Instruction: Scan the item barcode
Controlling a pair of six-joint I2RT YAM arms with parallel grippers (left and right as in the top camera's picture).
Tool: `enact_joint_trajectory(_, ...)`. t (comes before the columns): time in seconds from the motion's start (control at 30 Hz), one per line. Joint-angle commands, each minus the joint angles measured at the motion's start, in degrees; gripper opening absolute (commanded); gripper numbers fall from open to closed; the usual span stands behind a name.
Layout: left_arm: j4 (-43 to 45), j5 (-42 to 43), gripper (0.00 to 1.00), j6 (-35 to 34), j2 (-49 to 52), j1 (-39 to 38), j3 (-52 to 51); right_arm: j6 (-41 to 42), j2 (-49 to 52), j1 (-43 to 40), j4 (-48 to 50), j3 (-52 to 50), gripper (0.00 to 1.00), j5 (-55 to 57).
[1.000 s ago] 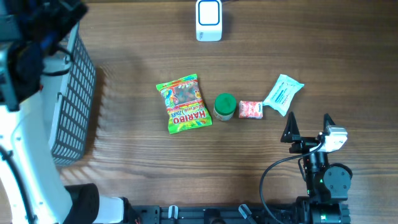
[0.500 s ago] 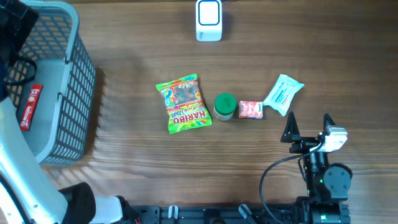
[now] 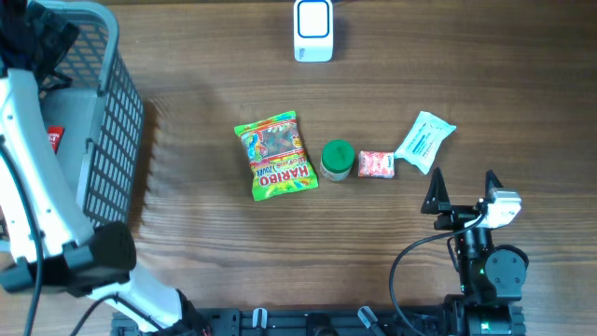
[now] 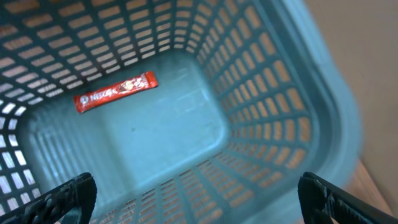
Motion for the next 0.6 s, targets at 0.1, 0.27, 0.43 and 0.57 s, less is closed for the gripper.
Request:
enact_joint_trajectory(0.1,-1.20,-3.61,1.00,-8.20,5.73,9.70,0.07,-1.01,-0.11,0.22,0.17,-0.07,1.00,0.74)
enact_joint_trajectory(0.27,-2.21,-4.02,0.98,-7.32,12.04,15.37,-4.13,-1.01,-0.11,0.22,0.17,-0.07,1.00,0.76)
enact_joint_trajectory(0.43,8.79,-2.73,0.85,10.58,14.62,15.72,-18.69,-1.03,-0.11,0.22,0.17,-0.07,1.00,0.74)
enact_joint_trajectory(0.57,20.90,2.69,1.00,36.33,14.64,15.67,-32.24,-1.01,-0.11,0.22,0.17,-0.07,1.00,0.74)
